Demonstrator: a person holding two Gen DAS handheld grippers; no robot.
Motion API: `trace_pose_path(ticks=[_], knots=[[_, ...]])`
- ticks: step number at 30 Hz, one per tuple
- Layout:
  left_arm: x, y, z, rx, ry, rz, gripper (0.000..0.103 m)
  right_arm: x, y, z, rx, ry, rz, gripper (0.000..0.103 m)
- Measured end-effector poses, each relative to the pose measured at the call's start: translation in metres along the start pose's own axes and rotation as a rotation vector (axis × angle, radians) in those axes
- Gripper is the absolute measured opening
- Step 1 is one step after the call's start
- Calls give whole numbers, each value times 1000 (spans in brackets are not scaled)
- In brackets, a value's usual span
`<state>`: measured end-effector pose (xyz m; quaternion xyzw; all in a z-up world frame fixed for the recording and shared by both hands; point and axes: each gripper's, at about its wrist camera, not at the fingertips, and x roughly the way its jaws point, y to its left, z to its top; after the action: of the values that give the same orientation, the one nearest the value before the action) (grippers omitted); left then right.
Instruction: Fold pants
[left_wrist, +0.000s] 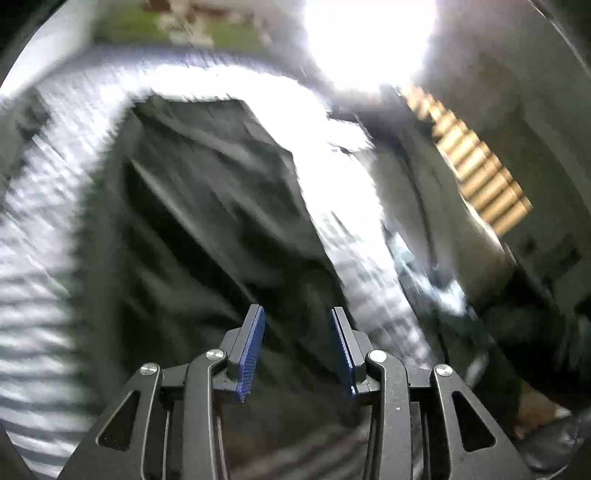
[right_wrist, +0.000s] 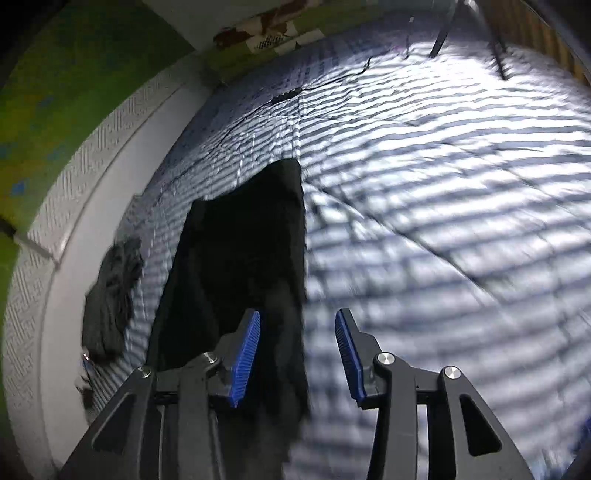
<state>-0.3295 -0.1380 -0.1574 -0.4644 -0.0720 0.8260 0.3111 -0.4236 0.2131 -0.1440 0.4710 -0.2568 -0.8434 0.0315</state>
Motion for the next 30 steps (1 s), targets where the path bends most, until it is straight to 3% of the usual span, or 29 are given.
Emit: trace_pose_path(ticks=[2, 4, 5, 8, 10, 13, 16, 21, 23, 24, 30], knots=[[-23, 26, 19, -70, -78, 30, 39, -17, 8, -29, -47, 3, -68, 39], [-28, 50, 31, -105, -89, 89, 40, -33, 16, -60, -76, 5, -122, 39], [-31, 67, 36, -135, -91, 126, 40, -43, 18, -78, -82, 3, -121, 39], [-24, 113, 44, -282, -75, 143, 41, -57, 18, -108, -54, -3, -60, 39], [-13, 132, 44, -352, -68, 142, 49, -55, 14, -114, -21, -4, -5, 39], [2, 149, 45, -434, -54, 119, 50, -39, 8, -116, 19, 18, 13, 39], [15, 157, 50, -461, -59, 108, 49, -16, -2, -107, 123, 70, 108, 39], [36, 167, 55, -473, -18, 77, 48, 0, 1, -101, 151, 88, 189, 39], [44, 168, 55, -449, -6, 110, 28, 6, 6, -99, 140, 101, 201, 39], [46, 170, 55, -437, 6, 155, 7, 8, 9, -98, 124, 94, 196, 39], [30, 191, 53, -500, -29, 115, 6, 9, 11, -96, 87, 84, 188, 36]])
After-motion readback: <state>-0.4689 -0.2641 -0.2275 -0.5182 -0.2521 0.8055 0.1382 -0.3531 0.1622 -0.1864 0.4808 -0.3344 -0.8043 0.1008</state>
